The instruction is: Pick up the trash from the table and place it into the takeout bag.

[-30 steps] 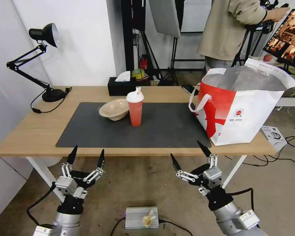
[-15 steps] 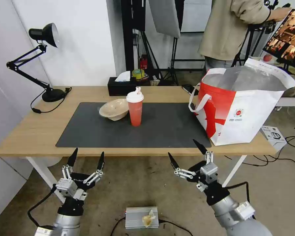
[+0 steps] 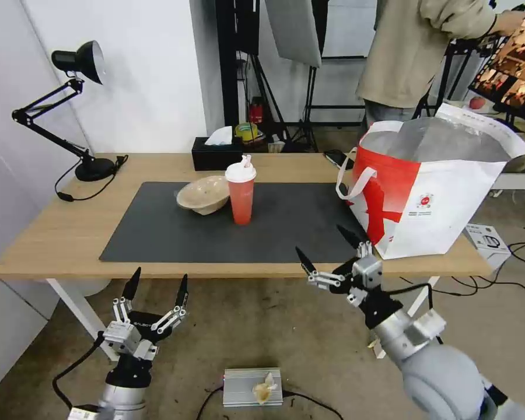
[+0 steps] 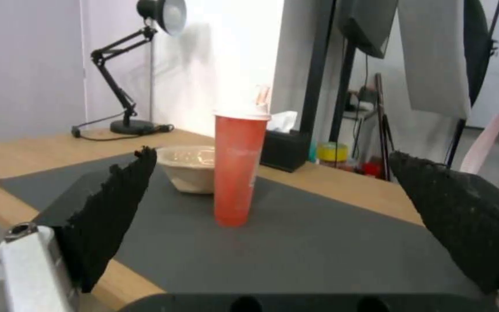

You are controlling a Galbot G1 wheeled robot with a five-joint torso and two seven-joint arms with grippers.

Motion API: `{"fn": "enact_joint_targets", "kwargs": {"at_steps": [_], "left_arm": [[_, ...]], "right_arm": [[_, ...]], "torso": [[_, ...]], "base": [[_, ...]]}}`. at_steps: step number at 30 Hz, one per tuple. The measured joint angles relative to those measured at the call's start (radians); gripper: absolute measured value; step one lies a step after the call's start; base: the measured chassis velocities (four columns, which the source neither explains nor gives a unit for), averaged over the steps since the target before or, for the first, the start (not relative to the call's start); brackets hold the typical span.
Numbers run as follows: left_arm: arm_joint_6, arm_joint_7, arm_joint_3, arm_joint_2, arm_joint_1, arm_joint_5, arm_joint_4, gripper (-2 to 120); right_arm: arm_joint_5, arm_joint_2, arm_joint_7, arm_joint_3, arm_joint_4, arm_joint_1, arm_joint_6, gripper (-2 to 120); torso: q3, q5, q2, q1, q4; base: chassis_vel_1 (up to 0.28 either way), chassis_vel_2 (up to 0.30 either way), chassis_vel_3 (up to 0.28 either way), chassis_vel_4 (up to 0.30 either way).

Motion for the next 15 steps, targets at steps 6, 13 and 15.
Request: {"fn": "enact_joint_targets", "kwargs": {"at_steps": [6,13,15], "left_arm": [[0.001,0.001,0.002,-0.003,-0.001,0.005,0.006,100],[0.001,0.002,0.004,-0.005,-0.004,0.012,0.023,100],[0.001,0.001,0.004,-0.005,-0.005,0.013,0.027,100]], "right_arm": [[0.092,-0.011,0.012,-0.081,-0.046,0.133,-0.054,100],[0.170,-0.001,0.047,-0.214,-0.119,0.316,-0.105,100],[0.192,0.003,0.054,-0.252,-0.142,0.369,-0.126,100]], "torso": [[0.000,0.0000,0.000,0.000,0.0001],[0.000,0.0000,0.000,0.000,0.0003],[0.000,-0.0003,0.000,0.000,0.0003]], "base": [[0.000,0.000,0.000,0.000],[0.000,0.000,0.000,0.000],[0.000,0.000,0.000,0.000]]}}
